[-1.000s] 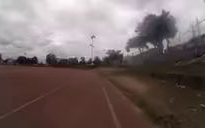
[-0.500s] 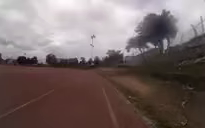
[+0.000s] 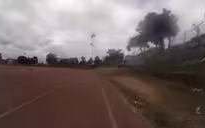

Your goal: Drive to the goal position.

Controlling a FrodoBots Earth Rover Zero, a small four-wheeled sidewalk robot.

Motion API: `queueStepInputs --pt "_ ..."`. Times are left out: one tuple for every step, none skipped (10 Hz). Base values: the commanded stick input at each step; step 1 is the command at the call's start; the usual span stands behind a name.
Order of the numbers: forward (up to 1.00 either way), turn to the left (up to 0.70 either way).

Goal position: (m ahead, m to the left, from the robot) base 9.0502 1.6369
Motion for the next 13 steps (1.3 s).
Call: queueStepInputs --pt "0.70 0.00" --pt "0.70 0.00" --pt "0.70 0.00" --pt "0.70 0.00" --pt "0.70 0.00" --pt "0.70 0.00" --pt "0.70 0.00" --pt "0.70 0.00" --pt "0.70 0.00" --pt "0.70 0.00" --pt "0.70 0.00" --pt "0.70 0.00" --pt "0.70 0.00"
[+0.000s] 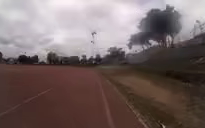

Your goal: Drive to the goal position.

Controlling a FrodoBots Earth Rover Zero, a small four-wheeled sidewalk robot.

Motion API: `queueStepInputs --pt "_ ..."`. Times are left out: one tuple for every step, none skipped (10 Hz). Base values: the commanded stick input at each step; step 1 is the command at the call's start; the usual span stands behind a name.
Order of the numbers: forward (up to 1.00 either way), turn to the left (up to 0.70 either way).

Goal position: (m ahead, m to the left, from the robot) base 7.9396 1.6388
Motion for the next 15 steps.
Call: queueStepInputs --pt "0.70 0.00" --pt "0.70 0.00" --pt "0.70 0.00" --pt "0.70 0.00" --pt "0.70 0.00" --pt "0.70 0.00" --pt "0.70 0.00" --pt "0.70 0.00" --pt "0.70 0.00" --pt "0.70 0.00" --pt "0.70 0.00" --pt "0.70 0.00" --pt "0.70 0.00" --pt "0.70 0.00" --pt "0.70 0.00"
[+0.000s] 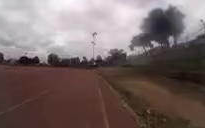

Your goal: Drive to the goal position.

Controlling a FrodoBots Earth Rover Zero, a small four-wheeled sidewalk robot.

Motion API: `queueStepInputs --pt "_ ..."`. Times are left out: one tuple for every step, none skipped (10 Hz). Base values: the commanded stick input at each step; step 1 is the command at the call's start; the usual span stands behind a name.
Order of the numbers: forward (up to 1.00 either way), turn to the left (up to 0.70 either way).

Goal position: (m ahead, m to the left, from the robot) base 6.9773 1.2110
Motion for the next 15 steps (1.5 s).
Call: queueStepInputs --pt "0.70 0.00" --pt "0.70 0.00" --pt "0.70 0.00" --pt "0.70 0.00" --pt "0.70 0.00" --pt "0.70 0.00" --pt "0.70 0.00" --pt "0.70 0.00" --pt "0.70 0.00" --pt "0.70 0.00" --pt "0.70 0.00" --pt "0.70 0.00" --pt "0.70 0.00" --pt "0.70 0.00" --pt "0.70 0.00"
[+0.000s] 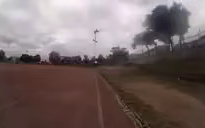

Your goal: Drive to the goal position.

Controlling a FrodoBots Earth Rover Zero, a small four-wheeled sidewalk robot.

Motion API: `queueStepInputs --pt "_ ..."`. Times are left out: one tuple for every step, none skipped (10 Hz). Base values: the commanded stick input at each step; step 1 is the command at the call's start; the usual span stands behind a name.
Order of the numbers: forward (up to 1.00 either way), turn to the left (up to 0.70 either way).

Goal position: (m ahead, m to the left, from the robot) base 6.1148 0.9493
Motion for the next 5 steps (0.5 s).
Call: queueStepInputs --pt "0.70 0.00" --pt "0.70 0.00" --pt "0.70 0.00" --pt "0.70 0.00" --pt "0.70 0.00"
